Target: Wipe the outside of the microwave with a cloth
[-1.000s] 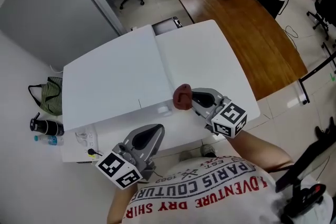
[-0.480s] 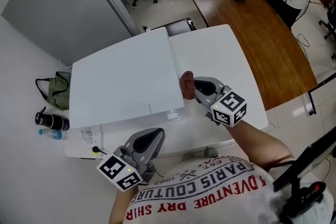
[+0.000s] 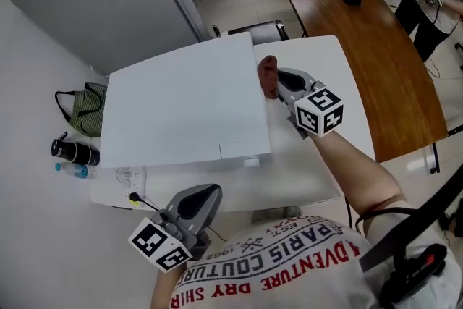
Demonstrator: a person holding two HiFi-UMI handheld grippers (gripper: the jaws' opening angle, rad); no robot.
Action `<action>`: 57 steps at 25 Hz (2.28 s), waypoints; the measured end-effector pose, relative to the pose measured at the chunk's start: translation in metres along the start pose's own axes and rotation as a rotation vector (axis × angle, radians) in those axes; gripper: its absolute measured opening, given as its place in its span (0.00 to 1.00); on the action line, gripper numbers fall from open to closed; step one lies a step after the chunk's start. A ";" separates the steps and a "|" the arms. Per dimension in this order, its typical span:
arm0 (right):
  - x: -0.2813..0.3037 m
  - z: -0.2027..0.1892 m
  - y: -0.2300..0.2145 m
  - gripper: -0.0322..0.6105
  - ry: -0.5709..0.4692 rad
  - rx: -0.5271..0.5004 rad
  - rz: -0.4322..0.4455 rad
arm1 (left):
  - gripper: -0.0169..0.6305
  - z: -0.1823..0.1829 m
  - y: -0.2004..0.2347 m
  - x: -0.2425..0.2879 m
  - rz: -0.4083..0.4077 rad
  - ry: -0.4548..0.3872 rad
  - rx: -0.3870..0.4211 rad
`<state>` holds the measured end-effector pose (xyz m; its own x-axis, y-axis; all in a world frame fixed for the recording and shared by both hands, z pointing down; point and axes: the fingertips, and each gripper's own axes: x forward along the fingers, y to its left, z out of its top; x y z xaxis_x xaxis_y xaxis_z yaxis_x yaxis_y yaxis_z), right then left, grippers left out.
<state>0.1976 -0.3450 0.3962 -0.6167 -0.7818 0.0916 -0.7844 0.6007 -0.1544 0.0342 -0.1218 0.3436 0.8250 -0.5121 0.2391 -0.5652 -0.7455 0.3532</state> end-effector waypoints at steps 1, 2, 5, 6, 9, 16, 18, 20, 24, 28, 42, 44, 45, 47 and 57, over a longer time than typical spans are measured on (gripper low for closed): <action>0.006 0.002 -0.006 0.10 -0.001 -0.004 -0.007 | 0.03 0.000 0.002 -0.002 0.009 -0.001 -0.001; 0.012 0.003 -0.011 0.10 -0.001 -0.006 -0.014 | 0.03 -0.001 0.004 -0.005 0.018 -0.004 -0.003; 0.025 0.006 -0.025 0.10 -0.006 0.000 -0.031 | 0.03 -0.002 0.010 -0.012 0.047 -0.008 -0.013; 0.028 0.007 -0.028 0.10 -0.010 0.006 -0.037 | 0.03 -0.003 0.012 -0.014 0.055 -0.006 -0.015; 0.038 0.009 -0.040 0.09 -0.017 0.022 -0.056 | 0.03 -0.004 0.016 -0.019 0.072 -0.005 -0.018; 0.052 0.010 -0.055 0.08 -0.020 0.043 -0.081 | 0.03 -0.005 0.018 -0.029 0.110 0.012 -0.013; 0.051 0.009 -0.056 0.08 -0.028 0.049 -0.084 | 0.03 -0.005 0.017 -0.030 0.114 0.020 -0.004; 0.045 0.008 -0.057 0.10 -0.033 0.047 -0.093 | 0.03 -0.005 0.014 -0.030 0.110 0.027 0.003; 0.020 0.005 -0.057 0.11 -0.046 0.036 -0.105 | 0.03 -0.002 0.009 -0.024 0.083 0.028 0.012; -0.021 -0.004 -0.052 0.11 -0.043 0.017 -0.111 | 0.03 -0.003 -0.003 -0.004 0.012 0.039 0.027; -0.160 -0.077 0.051 0.11 0.040 0.087 -0.031 | 0.03 -0.012 -0.063 0.072 -0.305 0.111 0.073; -0.165 -0.082 0.064 0.11 0.043 0.091 -0.017 | 0.03 -0.014 -0.067 0.076 -0.324 0.117 0.076; -0.167 -0.085 0.068 0.11 0.039 0.106 -0.015 | 0.03 -0.014 -0.068 0.077 -0.332 0.119 0.077; -0.170 -0.089 0.075 0.11 0.027 0.145 -0.022 | 0.03 -0.014 -0.069 0.079 -0.346 0.125 0.079; -0.134 -0.118 0.093 0.11 0.061 0.165 0.017 | 0.03 -0.004 -0.057 0.068 -0.349 0.135 0.100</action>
<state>0.1995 -0.1647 0.4858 -0.6367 -0.7571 0.1464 -0.7555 0.5744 -0.3152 0.1220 -0.1122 0.3438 0.9570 -0.1639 0.2394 -0.2419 -0.9064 0.3464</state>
